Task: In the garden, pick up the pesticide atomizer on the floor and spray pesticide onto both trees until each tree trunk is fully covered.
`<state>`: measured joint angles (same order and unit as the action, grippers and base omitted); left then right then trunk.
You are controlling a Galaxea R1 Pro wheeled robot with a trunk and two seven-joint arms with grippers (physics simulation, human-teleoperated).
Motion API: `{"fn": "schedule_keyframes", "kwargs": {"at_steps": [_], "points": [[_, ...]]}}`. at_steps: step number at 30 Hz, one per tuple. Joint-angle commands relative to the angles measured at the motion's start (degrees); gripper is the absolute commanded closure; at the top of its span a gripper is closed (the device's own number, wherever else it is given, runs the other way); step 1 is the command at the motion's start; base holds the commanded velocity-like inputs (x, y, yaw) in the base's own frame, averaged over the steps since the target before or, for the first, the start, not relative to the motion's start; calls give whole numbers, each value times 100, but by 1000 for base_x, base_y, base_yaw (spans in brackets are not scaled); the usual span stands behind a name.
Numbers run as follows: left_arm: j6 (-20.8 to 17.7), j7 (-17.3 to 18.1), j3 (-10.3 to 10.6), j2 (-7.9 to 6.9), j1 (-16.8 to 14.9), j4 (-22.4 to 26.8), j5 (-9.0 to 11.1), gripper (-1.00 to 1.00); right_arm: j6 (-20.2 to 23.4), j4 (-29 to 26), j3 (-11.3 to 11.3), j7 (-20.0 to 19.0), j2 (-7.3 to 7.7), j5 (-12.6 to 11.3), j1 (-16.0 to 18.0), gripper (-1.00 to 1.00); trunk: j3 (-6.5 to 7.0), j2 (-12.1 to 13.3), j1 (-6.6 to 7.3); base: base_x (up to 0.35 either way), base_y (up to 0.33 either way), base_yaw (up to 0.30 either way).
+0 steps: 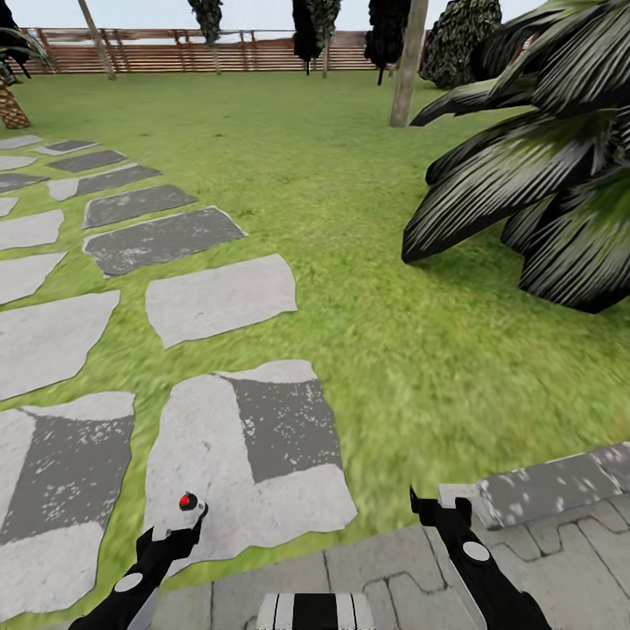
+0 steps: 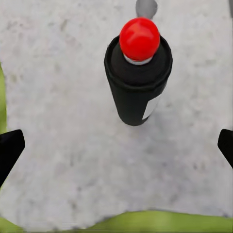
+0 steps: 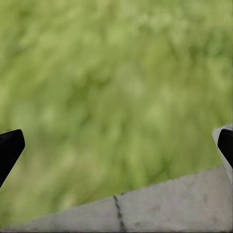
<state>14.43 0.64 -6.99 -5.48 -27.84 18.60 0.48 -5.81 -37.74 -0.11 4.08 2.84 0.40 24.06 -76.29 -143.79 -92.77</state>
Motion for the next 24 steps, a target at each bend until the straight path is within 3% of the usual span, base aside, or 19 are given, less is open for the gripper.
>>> {"fn": "schedule_keyframes", "kwargs": {"at_steps": [1, 7, 24], "points": [[83, 7, -13, 0, -3, -5, 5, -100, -16, 4, 2, 14, 0, 4, 2, -100, -36, -3, -1, 0, 0, 0], [294, 7, -13, -5, -2, -7, 12, -100, -17, 8, 2, 14, 3, 4, 2, -100, -223, -11, -17, 0, 0, 0], [328, 5, -13, -6, -2, -11, 19, -100, -17, 13, 2, 14, -3, 13, 2, -100, -250, -11, -17, 48, 0, 0]]}}
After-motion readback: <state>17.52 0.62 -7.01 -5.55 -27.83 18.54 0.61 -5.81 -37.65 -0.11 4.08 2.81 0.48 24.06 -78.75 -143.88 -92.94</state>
